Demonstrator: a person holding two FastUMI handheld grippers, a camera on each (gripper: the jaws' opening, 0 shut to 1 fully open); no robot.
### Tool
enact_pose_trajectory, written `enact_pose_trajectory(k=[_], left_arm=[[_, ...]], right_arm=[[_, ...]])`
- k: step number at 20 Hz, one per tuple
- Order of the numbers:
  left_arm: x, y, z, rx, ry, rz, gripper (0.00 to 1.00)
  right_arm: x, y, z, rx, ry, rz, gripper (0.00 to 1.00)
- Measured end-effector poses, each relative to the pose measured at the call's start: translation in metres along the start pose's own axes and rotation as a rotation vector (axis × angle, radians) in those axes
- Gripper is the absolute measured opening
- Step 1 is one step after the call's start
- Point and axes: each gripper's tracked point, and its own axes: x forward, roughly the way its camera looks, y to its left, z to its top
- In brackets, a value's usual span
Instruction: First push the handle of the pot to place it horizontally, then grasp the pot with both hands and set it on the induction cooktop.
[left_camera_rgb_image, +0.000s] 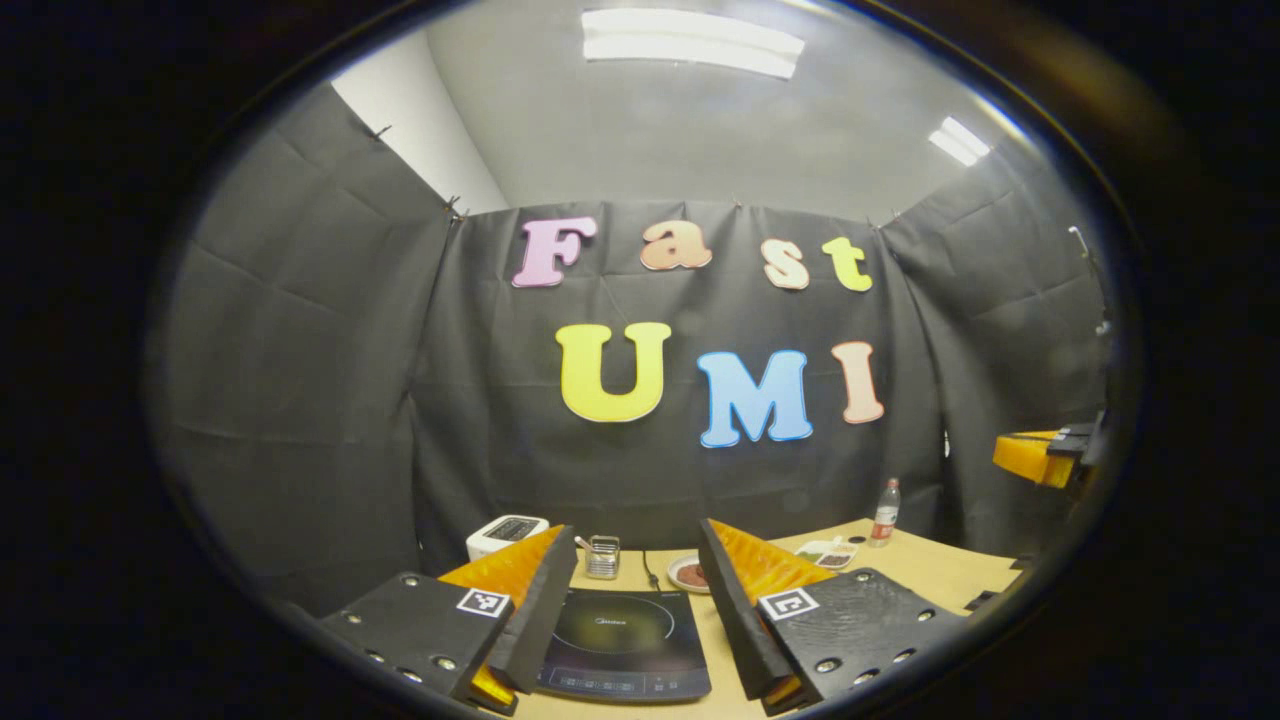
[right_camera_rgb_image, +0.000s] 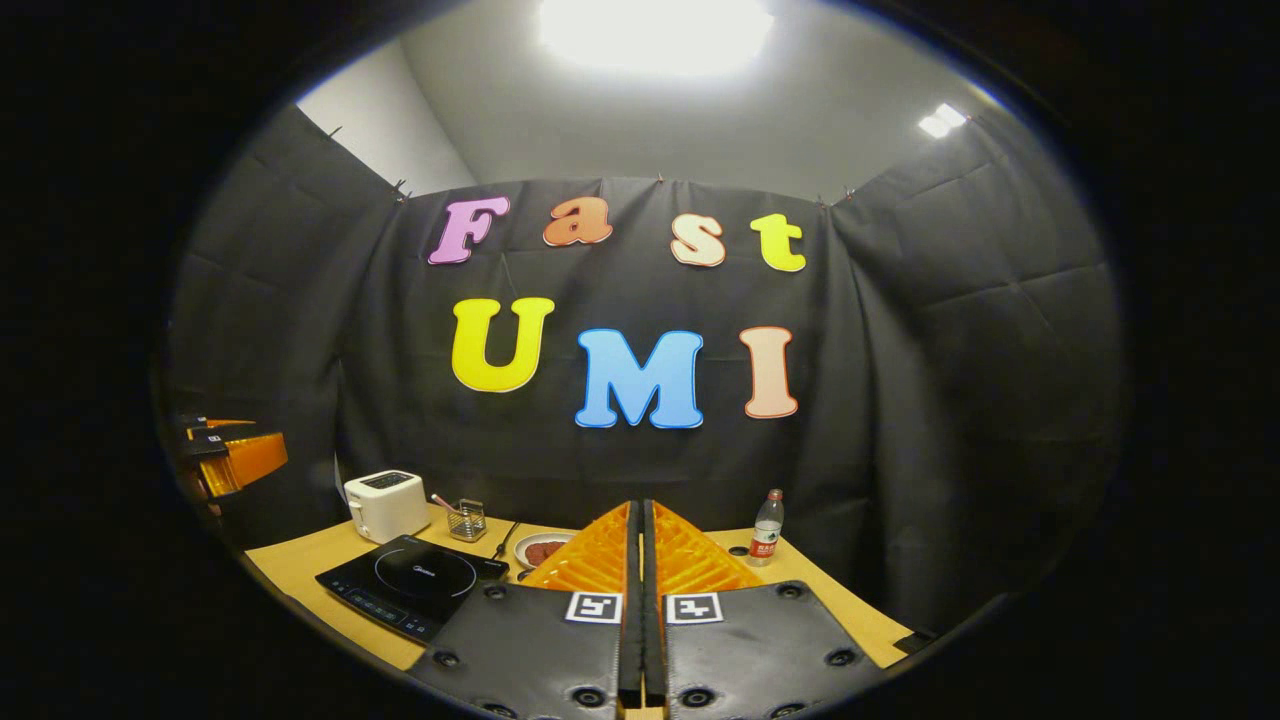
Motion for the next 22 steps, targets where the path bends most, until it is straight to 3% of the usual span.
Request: enact_pose_trajectory(k=[2, 3, 5, 8, 11, 14, 16, 19, 22], left_arm=[[0.003, 0.000, 0.000, 0.007, -0.005, 0.005, 0.72], [0.006, -0.001, -0.001, 0.012, -0.001, 0.009, 0.78], [0.012, -0.007, -0.004, 0.012, 0.004, 0.016, 0.78], [0.022, -0.018, -0.008, 0.010, 0.010, 0.039, 0.71], [0.037, -0.036, -0.007, 0.024, 0.017, 0.043, 0.78], [0.050, -0.049, -0.011, 0.034, 0.023, 0.058, 0.71], [0.057, -0.057, -0.016, 0.042, 0.037, 0.067, 0.78], [0.068, -0.064, -0.020, 0.057, 0.050, 0.088, 0.75], [0.079, -0.071, -0.025, 0.066, 0.060, 0.110, 0.78]], right_arm=[[0.006, 0.002, -0.013, -0.010, 0.035, 0.026, 0.02], [0.009, 0.004, -0.022, -0.016, 0.057, 0.040, 0.02], [0.016, 0.006, -0.038, -0.020, 0.098, 0.079, 0.00], [0.027, 0.008, -0.069, -0.044, 0.174, 0.142, 0.02], [0.036, 0.007, -0.103, -0.086, 0.251, 0.197, 0.02], [0.040, 0.010, -0.135, -0.089, 0.320, 0.273, 0.02], [0.041, 0.009, -0.157, -0.093, 0.368, 0.306, 0.02], [0.044, 0.013, -0.185, -0.095, 0.428, 0.366, 0.02], [0.050, 0.009, -0.211, -0.117, 0.489, 0.408, 0.02]])
